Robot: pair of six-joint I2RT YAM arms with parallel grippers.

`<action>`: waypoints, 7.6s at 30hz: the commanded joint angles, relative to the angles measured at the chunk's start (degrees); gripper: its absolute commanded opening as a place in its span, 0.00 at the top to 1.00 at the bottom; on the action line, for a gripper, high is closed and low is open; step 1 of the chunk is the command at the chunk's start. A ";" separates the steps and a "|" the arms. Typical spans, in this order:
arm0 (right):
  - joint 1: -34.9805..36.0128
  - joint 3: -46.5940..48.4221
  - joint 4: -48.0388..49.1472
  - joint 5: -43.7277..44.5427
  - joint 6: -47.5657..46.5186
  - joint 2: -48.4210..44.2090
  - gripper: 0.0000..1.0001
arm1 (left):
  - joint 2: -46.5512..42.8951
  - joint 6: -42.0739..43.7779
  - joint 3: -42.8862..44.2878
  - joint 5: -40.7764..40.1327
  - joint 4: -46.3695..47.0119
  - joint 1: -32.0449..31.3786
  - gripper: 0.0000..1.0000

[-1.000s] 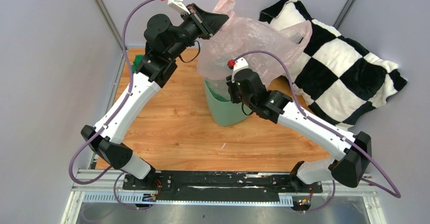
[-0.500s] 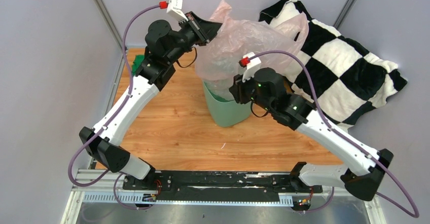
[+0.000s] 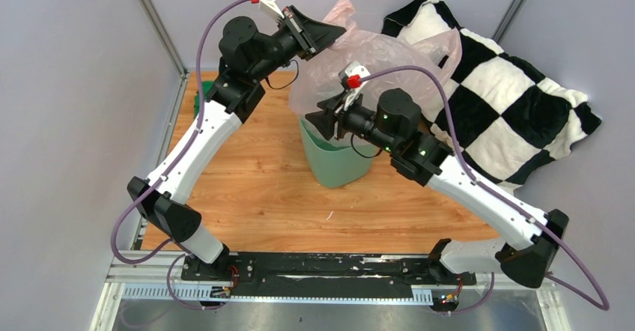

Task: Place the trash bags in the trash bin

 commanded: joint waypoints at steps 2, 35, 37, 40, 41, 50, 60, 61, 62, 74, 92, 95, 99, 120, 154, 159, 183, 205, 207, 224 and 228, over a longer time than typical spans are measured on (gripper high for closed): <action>0.84 2.59 6.88 3.01 -1.94 4.97 0.52 | 1.91 -9.32 3.04 5.88 0.49 0.23 1.00; -1.85 9.26 -25.43 10.15 1.23 2.05 0.40 | -6.53 -5.14 -14.24 2.09 0.40 5.73 1.00; -1.88 10.73 -28.13 11.79 2.22 1.19 0.38 | -7.71 -4.93 -15.58 2.82 0.32 6.52 1.00; -1.85 11.57 -32.10 15.41 3.78 -1.38 0.33 | -9.34 -3.98 -17.27 3.84 -0.53 6.96 1.00; -1.88 11.58 -33.17 17.02 4.22 -2.43 0.31 | -9.91 -3.26 -17.69 3.89 -1.45 6.97 1.00; -1.92 5.27 -40.76 28.73 9.23 -14.16 0.24 | -15.58 11.00 -13.92 -5.89 -24.52 7.14 1.00; -4.25 -10.62 -25.81 31.34 13.40 -22.46 0.16 | -20.78 18.01 -15.62 -13.46 -34.73 7.14 1.00; -5.27 -12.41 -22.48 29.51 13.82 -22.40 0.15 | -21.23 18.60 -15.43 -14.63 -35.81 7.14 1.00; -6.52 -13.59 -19.99 27.78 14.45 -22.26 0.15 | -21.56 19.27 -14.96 -15.65 -36.71 7.14 1.00; -18.13 -24.30 0.68 4.16 20.67 -24.96 0.16 | -24.31 23.20 -14.45 -20.92 -40.99 7.14 1.00; -22.75 -16.29 1.73 -2.15 22.46 -15.06 0.51 | -26.27 24.91 -15.62 -20.93 -41.79 7.14 1.00; -21.28 -14.43 2.62 -7.00 21.41 -11.81 0.79 | -26.30 25.02 -15.28 -20.93 -41.82 7.14 1.00; -16.04 -11.12 -2.05 -4.32 15.16 -8.18 0.97 | -25.89 24.54 -15.01 -20.84 -41.70 7.14 1.00; -13.71 -7.57 -23.36 5.72 4.84 -17.38 0.34 | -21.19 26.46 -16.52 -18.20 -41.17 7.08 1.00; -2.93 18.54 -44.85 17.71 4.44 4.15 0.38 | -24.41 25.97 -23.34 -29.66 -37.67 -0.39 1.00; -0.98 23.95 -52.78 14.19 3.19 5.28 0.40 | -24.52 26.60 -21.80 -28.73 -34.67 -0.40 1.00; 0.27 51.39 -63.24 30.44 5.47 7.39 0.34 | -26.30 27.77 -24.40 -27.24 -37.22 -0.32 1.00; -12.27 29.19 -49.71 24.96 12.80 3.00 0.21 | -26.29 28.80 -24.23 -28.25 -37.46 -0.37 1.00; -12.56 28.13 -49.56 27.61 12.74 3.32 0.24 | -26.30 28.98 -24.29 -28.46 -37.55 -0.37 1.00; -14.13 15.37 -56.68 23.76 15.81 -5.76 0.83 | -30.76 30.45 -31.93 -24.98 -42.55 -0.24 1.00; -14.02 16.27 -54.96 18.05 17.48 -6.54 0.60 | -30.58 30.76 -31.80 -23.12 -42.58 -0.24 1.00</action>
